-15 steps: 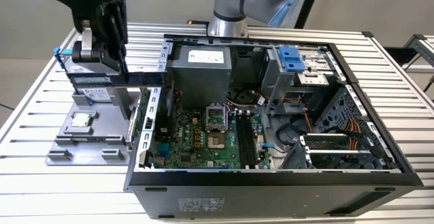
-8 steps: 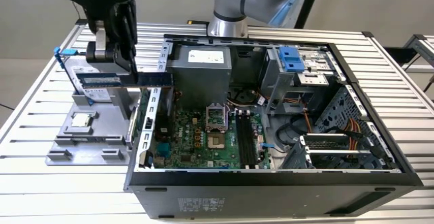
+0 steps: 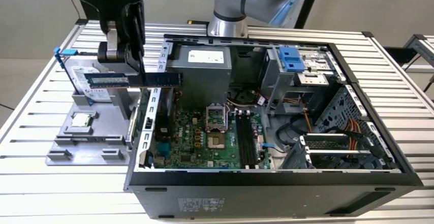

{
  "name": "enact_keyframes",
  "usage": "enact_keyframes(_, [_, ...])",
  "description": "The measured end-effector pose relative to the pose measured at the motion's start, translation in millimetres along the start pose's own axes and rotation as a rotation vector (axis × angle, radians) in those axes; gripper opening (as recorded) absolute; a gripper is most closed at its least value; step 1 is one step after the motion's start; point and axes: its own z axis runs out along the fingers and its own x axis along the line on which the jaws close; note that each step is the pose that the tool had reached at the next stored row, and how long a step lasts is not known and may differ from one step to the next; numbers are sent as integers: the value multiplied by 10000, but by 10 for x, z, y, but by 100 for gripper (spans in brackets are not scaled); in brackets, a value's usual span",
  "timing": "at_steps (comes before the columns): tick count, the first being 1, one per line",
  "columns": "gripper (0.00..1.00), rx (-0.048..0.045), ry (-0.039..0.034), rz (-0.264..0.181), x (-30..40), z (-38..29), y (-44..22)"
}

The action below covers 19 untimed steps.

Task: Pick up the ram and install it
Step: 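Pick up the ram and move it above insertion slot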

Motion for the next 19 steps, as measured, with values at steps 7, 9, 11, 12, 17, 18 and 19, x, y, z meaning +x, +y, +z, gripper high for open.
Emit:
enact_keyframes(7, [0,-9,0,0,4,-1,-100])
enact_keyframes(9, [0,-13,0,0,5,-1,-131])
enact_keyframes(11, [0,-16,0,0,6,-2,-161])
enact_keyframes(12, [0,-17,1,0,7,-2,-175])
enact_keyframes(17, [0,-16,0,0,5,-2,-236])
enact_keyframes(18, [0,-17,1,0,5,-2,-246])
enact_keyframes(19, [0,-16,0,0,5,-2,-256])
